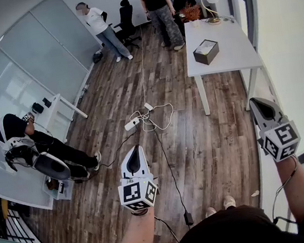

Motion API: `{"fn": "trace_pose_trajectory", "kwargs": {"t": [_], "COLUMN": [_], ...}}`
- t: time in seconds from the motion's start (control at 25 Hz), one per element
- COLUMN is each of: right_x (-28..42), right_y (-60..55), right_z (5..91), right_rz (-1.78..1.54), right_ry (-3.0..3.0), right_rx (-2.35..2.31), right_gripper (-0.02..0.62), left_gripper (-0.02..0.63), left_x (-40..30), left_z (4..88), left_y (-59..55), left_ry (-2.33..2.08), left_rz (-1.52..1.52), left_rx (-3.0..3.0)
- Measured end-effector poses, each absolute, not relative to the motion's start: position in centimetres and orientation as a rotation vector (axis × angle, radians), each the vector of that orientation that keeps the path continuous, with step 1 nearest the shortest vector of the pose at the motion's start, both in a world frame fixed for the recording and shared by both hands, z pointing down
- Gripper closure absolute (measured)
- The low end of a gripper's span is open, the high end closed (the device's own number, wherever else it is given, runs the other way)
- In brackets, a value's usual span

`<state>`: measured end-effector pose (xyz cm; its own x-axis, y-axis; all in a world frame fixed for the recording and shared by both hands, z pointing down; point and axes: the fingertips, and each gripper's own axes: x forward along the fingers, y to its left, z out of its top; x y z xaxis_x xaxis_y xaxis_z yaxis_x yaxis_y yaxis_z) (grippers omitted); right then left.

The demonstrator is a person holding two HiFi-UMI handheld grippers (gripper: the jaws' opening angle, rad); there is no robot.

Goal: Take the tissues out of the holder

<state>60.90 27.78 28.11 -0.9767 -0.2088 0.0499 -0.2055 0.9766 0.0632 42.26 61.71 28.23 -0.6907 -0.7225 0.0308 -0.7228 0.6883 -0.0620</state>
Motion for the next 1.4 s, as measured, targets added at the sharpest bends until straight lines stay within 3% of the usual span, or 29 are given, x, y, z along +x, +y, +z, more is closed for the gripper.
{"fn": "trace_pose_trajectory", "kwargs": {"t": [0.8,1.4], "right_x": [57.7,46.6], "right_y": [20.2,15.5], "right_z": [32.7,33.5], "right_rz": [0.019,-0.006], "right_ry": [-3.097,-3.032], "right_rx": [0.287,0.394], "right_gripper": [0.589,0.589], "left_gripper": [0.601,0.601], "left_x": [40.6,25.9], "left_z": [30.7,32.9], "left_y": [57.2,50.9], "left_ry": [-2.915,-2.844], "left_rz": [0.158,0.111], "left_rx": [1.073,1.182]}}
